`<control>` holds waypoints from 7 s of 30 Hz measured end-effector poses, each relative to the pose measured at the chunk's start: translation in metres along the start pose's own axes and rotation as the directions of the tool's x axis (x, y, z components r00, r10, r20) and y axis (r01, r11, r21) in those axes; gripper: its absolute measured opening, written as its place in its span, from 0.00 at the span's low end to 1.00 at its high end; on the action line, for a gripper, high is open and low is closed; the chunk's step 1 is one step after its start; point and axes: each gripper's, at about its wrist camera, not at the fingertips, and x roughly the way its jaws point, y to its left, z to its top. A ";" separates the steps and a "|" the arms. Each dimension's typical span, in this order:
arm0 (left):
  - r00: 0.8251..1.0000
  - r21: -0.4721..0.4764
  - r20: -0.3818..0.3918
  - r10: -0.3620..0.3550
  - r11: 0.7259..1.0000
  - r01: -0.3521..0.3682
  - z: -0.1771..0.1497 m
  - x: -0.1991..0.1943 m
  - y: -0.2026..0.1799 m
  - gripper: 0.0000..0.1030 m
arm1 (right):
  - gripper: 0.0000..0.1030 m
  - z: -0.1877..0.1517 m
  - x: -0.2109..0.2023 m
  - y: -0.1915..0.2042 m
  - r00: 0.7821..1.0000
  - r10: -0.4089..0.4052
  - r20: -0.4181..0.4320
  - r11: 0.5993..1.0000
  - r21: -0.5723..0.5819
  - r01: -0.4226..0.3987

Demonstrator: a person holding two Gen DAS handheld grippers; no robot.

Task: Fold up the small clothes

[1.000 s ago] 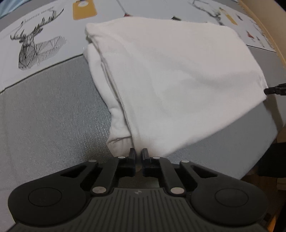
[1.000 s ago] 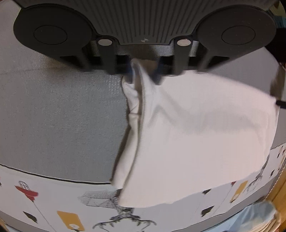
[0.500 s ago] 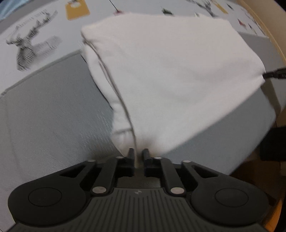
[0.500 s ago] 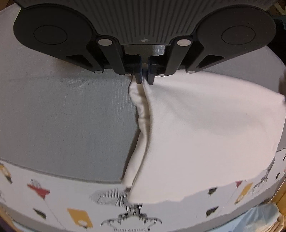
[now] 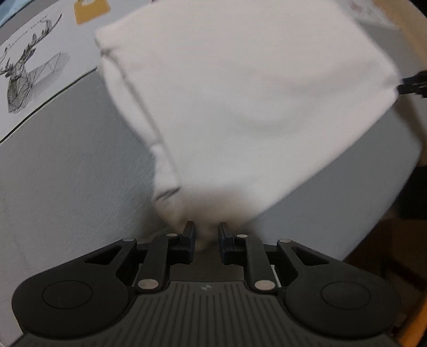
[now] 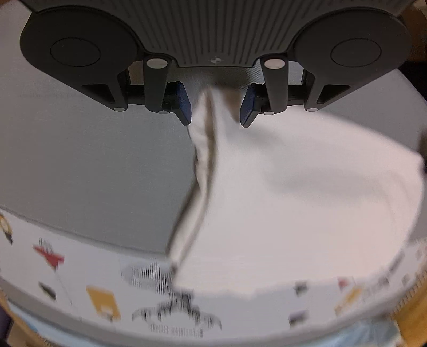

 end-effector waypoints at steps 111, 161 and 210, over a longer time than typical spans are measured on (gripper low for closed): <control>0.864 -0.607 0.455 -0.214 0.636 0.477 0.027 -0.066 0.070 0.84 | 0.08 0.010 -0.075 0.306 0.766 0.494 0.412 0.844 -0.440 -0.307; 0.966 0.151 0.248 -0.072 0.988 0.035 0.111 -0.007 -0.143 0.40 | 0.05 -0.040 -0.006 0.058 0.970 0.059 0.235 0.780 0.595 -0.191; 0.958 -0.099 0.286 0.029 0.995 -0.001 0.132 -0.002 -0.072 0.34 | 0.11 0.033 0.010 0.081 0.968 0.202 0.149 0.978 0.018 -0.207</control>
